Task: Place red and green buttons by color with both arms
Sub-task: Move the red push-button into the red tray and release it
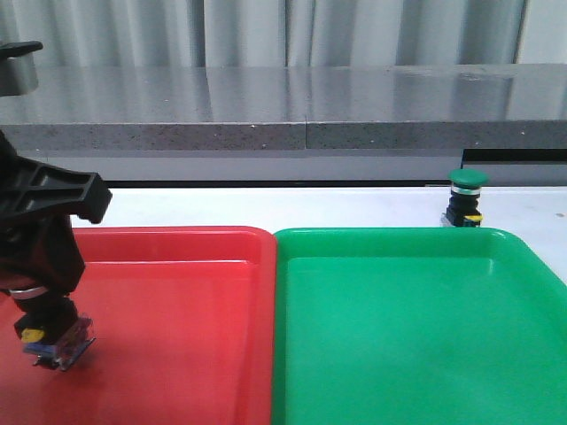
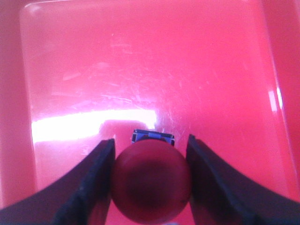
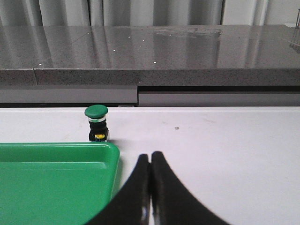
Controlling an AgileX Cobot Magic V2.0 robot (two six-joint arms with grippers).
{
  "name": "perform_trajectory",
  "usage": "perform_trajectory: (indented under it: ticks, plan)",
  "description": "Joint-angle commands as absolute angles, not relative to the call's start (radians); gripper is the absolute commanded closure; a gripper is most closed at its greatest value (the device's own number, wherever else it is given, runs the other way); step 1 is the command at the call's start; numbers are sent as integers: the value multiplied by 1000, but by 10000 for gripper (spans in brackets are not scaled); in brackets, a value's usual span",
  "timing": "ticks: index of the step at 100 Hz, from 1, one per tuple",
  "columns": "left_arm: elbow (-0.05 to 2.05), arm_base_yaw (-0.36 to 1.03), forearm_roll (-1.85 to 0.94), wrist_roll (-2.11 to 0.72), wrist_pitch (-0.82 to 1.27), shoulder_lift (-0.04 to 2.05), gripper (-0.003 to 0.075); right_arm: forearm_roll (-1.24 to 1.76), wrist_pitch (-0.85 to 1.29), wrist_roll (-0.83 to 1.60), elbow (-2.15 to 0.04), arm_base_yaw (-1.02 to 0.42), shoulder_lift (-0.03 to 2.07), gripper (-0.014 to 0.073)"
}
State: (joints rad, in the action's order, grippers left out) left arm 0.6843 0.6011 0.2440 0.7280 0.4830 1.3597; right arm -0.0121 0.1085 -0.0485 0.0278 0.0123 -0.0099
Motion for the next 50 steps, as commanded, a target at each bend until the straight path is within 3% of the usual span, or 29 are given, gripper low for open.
perform_trajectory:
  ticks: [1, 23, 50]
  plan:
    - [704, 608, 256, 731, 435, 1329, 356, -14, 24, -48, 9, 15, -33, 649]
    - [704, 608, 256, 731, 433, 1329, 218, -14, 24, -48, 9, 15, -33, 649]
    - [704, 608, 264, 731, 433, 1329, 216, -14, 24, -48, 9, 15, -33, 649]
